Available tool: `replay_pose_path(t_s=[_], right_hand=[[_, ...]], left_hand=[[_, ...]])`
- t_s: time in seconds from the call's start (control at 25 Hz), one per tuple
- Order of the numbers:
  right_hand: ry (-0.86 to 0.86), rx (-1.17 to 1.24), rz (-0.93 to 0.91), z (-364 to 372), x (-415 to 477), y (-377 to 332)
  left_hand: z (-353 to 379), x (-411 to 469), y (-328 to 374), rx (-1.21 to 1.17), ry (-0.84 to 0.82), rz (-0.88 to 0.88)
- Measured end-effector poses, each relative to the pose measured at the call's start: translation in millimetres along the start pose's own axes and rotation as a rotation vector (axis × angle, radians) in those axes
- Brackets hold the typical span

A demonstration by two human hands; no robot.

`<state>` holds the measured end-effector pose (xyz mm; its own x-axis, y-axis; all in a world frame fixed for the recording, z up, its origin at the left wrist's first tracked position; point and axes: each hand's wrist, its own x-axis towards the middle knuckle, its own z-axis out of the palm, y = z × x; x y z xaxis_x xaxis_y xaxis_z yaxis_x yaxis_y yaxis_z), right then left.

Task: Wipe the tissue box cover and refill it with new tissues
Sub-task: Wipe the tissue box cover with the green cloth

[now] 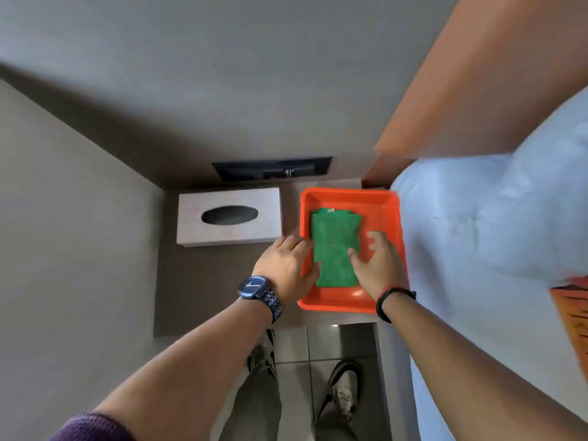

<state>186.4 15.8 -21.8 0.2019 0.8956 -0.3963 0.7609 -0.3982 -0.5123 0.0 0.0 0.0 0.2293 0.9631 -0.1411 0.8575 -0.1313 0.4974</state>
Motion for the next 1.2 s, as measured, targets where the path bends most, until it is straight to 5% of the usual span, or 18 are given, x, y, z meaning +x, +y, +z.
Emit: replay_pose_path(t_s=[0.28, 0.72, 0.84, 1.04, 1.2], right_hand=[[0.091, -0.062, 0.297, 100.6, 63.7, 50.8], [-0.025, 0.208, 0.408, 132.2, 87.5, 54.7], [-0.045, 0.270, 0.354, 122.7, 76.0, 46.6], [0.026, 0.345, 0.094, 99.2, 45.0, 8.6], [0.013, 0.538, -0.027, 99.0, 44.6, -42.5]], left_hand=[[125.8, 52.4, -63.2, 0.178, -0.076, 0.114], [138.5, 54.2, -82.3, 0.189, -0.167, 0.174], [107.5, 54.2, -88.0, 0.034, -0.138, 0.196], [29.8, 44.9, -142.0, 0.072, 0.211, 0.087], [-6.9, 52.0, -202.8, 0.186, 0.067, -0.173]])
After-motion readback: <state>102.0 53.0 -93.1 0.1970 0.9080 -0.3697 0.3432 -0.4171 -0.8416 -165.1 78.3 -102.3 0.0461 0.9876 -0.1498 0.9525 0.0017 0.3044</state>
